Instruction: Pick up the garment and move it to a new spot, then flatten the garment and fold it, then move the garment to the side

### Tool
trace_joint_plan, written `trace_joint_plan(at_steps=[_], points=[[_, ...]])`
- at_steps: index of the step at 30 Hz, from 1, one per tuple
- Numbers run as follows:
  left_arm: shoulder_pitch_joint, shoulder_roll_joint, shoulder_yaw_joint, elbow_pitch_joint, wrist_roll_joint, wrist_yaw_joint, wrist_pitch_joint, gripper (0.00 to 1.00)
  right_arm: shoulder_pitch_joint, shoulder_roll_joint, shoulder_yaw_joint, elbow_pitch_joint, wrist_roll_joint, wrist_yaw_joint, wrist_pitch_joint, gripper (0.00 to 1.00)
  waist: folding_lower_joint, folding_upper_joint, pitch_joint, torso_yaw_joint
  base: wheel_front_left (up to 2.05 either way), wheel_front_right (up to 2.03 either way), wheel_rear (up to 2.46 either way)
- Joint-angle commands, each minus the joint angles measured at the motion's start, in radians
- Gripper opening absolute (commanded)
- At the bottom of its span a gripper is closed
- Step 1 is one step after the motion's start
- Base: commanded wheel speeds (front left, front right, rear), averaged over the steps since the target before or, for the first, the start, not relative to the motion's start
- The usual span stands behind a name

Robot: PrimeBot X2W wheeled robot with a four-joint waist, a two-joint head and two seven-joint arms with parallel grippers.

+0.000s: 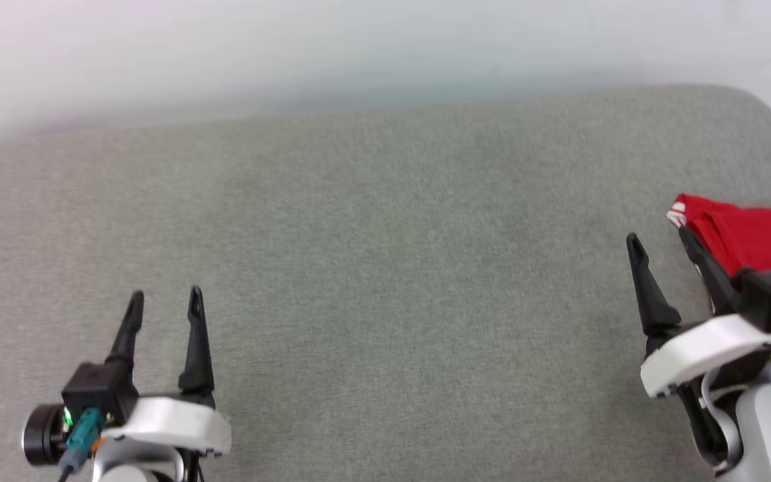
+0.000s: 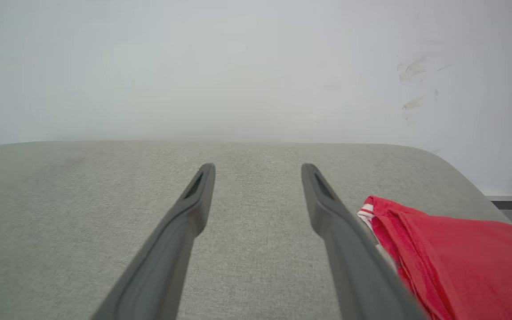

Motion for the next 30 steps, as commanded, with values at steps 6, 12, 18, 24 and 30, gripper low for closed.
trace_joint_plan(at_steps=[6,12,18,24,30], points=[[0.067,0.003,-0.004,0.020,-0.007,-0.007,-0.005,1.00,0.130,0.029,-0.033,-0.170,-0.024,-0.001,0.067,1.00,0.0001,0.0000,-0.082,0.032,0.00,0.00,0.00],[0.100,0.001,-0.011,0.037,-0.015,-0.013,-0.006,1.00,0.212,0.051,-0.053,-0.286,-0.045,-0.001,0.127,1.00,0.0001,0.0000,-0.122,0.034,0.00,0.00,0.00],[0.107,0.008,-0.013,0.051,-0.025,-0.019,-0.001,1.00,0.253,0.070,-0.055,-0.347,-0.050,-0.001,0.155,1.00,0.0001,0.0000,-0.136,0.034,0.00,0.00,0.00],[0.092,0.014,-0.012,0.058,-0.032,-0.021,0.002,1.00,0.260,0.075,-0.050,-0.363,-0.056,-0.001,0.168,1.00,0.0001,0.0000,-0.135,0.032,0.00,0.00,0.00],[0.090,0.012,-0.012,0.054,-0.036,-0.018,0.001,1.00,0.259,0.074,-0.051,-0.366,-0.056,-0.001,0.171,1.00,0.0001,0.0000,-0.132,0.030,0.00,0.00,0.00]])
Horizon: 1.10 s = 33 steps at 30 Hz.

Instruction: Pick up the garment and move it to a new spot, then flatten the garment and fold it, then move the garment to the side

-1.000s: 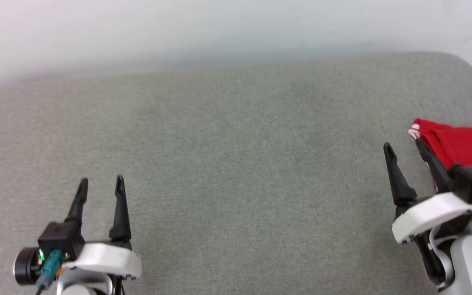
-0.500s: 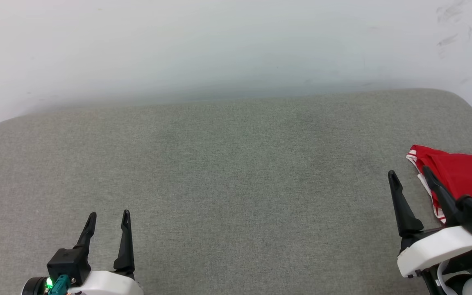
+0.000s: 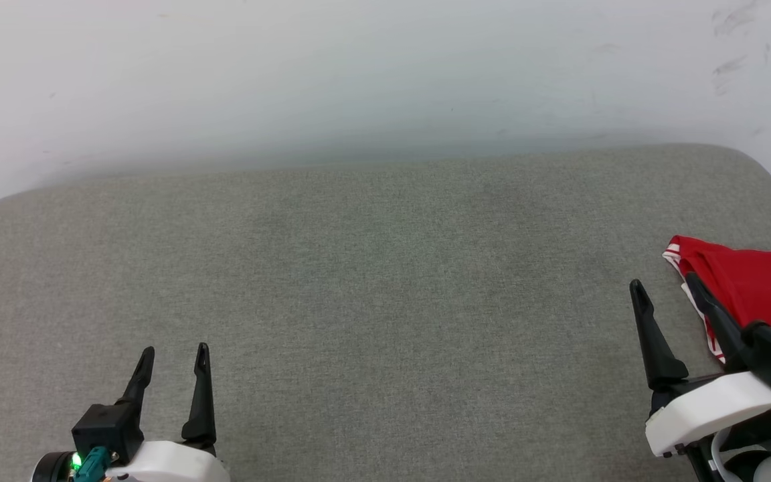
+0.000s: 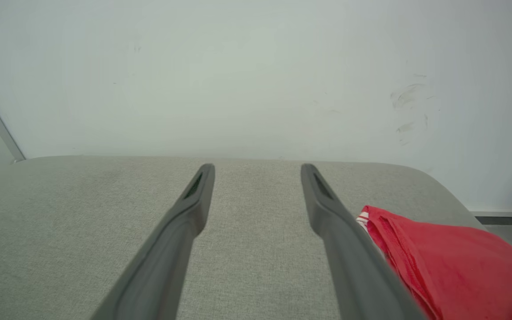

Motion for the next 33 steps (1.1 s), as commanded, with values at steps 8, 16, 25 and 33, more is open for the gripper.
trace_joint_plan(at_steps=[8,16,25,33], points=[[-0.012,0.002,-0.002,-0.006,-0.004,0.006,-0.003,1.00,0.013,0.003,-0.006,-0.011,-0.002,-0.001,-0.001,1.00,0.0001,0.0000,0.010,0.004,0.00,0.00,0.00],[0.006,-0.030,0.011,0.021,-0.074,-0.016,0.020,0.00,0.000,0.004,-0.009,0.039,0.087,0.000,0.003,0.00,0.0001,0.0000,0.010,0.007,0.00,0.00,0.00],[-0.015,-0.056,0.048,0.039,-0.217,-0.052,0.061,0.00,-0.013,0.010,-0.021,0.079,0.257,0.000,0.008,0.00,0.0001,0.0000,0.009,0.012,0.00,0.00,0.00],[-0.030,-0.075,0.075,0.052,-0.317,-0.078,0.090,0.00,-0.024,0.015,-0.029,0.107,0.377,0.000,0.012,0.00,0.0001,0.0000,0.009,0.016,0.00,0.00,0.00]])
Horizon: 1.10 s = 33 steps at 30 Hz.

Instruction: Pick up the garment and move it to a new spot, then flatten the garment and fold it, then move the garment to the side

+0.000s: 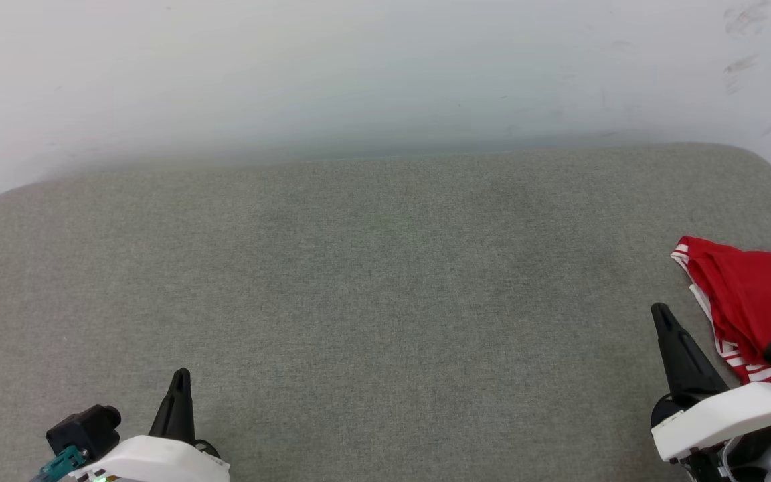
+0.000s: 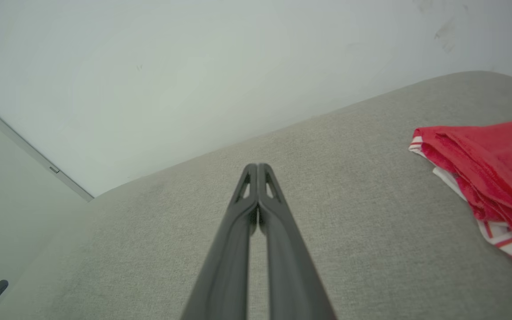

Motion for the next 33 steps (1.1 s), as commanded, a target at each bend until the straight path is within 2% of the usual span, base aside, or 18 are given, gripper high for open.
trace_joint_plan(at_steps=[1,5,7,33], points=[[-0.032,0.002,0.013,-0.009,-0.025,-0.007,0.005,0.00,-0.035,0.001,-0.004,-0.007,0.031,0.000,0.002,0.00,0.0000,0.0000,0.000,0.000,0.00,0.00,0.00],[-0.039,-0.008,0.028,-0.003,-0.078,-0.021,0.021,0.00,-0.040,0.004,-0.009,0.008,0.095,0.000,0.004,0.00,0.0000,0.0000,0.000,0.003,0.00,0.00,0.00],[-0.048,-0.020,0.045,0.003,-0.141,-0.037,0.039,0.00,-0.046,0.006,-0.014,0.026,0.171,0.000,0.006,0.00,0.0000,0.0000,0.000,0.006,0.00,0.00,0.00],[-0.086,-0.080,0.126,0.030,-0.426,-0.110,0.127,0.00,-0.072,0.019,-0.038,0.110,0.516,0.000,0.016,0.00,0.0000,0.0000,-0.002,0.021,0.00,0.00,0.00]])
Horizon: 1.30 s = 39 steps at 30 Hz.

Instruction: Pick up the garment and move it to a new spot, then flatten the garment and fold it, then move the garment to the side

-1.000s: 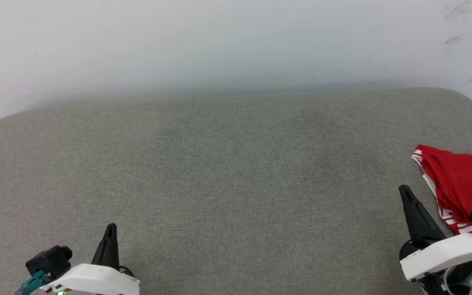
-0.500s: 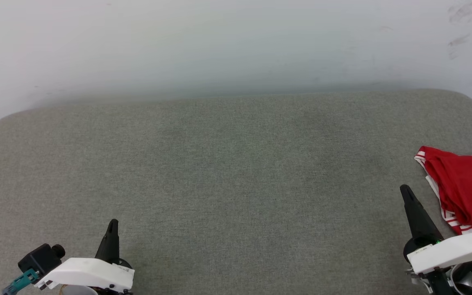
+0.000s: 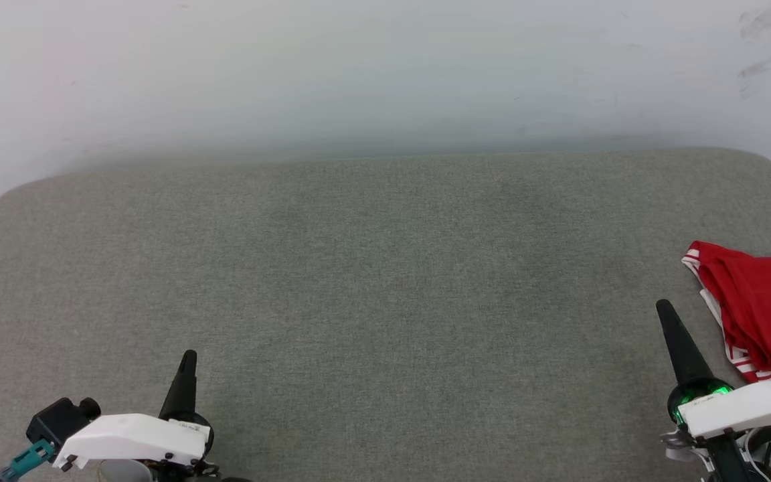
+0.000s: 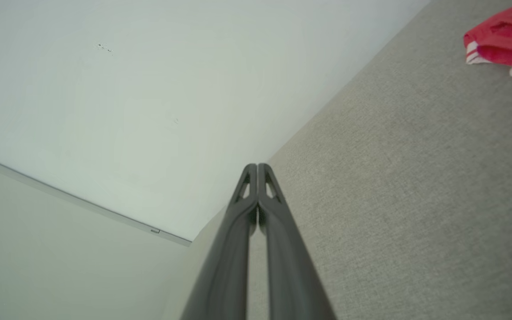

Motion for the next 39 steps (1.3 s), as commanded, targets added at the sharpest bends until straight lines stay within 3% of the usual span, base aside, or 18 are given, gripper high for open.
trace_joint_plan(at_steps=[1,39], points=[[-0.027,0.000,0.011,-0.005,-0.021,-0.007,0.006,0.00,-0.026,0.002,-0.004,-0.001,0.028,0.000,-0.001,0.00,0.0000,0.0000,0.000,0.001,0.00,0.00,0.00],[-0.067,-0.068,0.103,0.027,-0.324,-0.087,0.105,0.00,-0.054,0.016,-0.029,0.091,0.401,0.000,0.012,0.00,0.0000,0.0000,-0.002,0.024,0.00,0.00,0.00]])
